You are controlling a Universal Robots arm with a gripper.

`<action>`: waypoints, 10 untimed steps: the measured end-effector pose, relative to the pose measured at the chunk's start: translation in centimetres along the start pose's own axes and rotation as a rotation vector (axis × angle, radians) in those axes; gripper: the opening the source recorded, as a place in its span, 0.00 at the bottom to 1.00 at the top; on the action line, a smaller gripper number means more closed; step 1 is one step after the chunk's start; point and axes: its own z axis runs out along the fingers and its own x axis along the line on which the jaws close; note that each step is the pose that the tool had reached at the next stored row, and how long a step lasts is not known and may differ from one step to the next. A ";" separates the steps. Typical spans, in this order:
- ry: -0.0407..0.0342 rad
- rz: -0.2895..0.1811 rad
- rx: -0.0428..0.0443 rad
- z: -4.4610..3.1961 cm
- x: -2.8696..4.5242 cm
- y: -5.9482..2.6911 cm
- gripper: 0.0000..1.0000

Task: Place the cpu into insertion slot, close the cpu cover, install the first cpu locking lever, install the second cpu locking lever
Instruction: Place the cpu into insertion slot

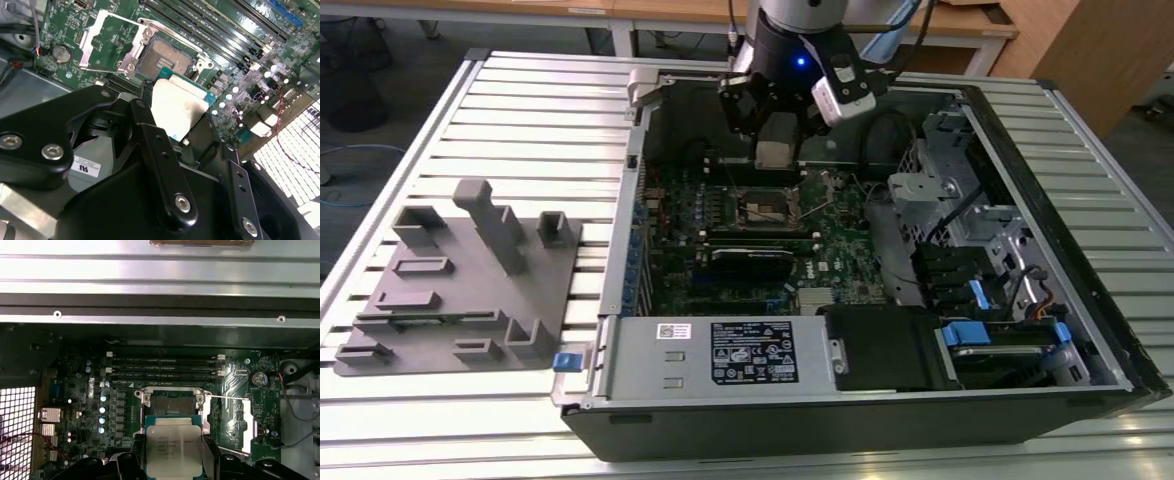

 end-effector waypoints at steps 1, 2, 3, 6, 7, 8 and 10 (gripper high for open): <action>-0.0001 0.000 -0.0001 0.11 0.00 -0.03 0.54; -0.0001 0.000 0.0000 0.16 0.00 -0.03 0.54; 0.0000 0.000 0.0002 0.15 0.01 -0.04 0.54; 0.0000 0.000 0.0003 0.16 0.00 -0.04 0.54; 0.0000 0.000 0.0002 0.17 0.00 -0.03 0.54; 0.0000 0.000 0.0001 0.17 0.00 -0.04 0.54; -0.0002 0.002 0.0001 0.18 0.00 -0.04 0.54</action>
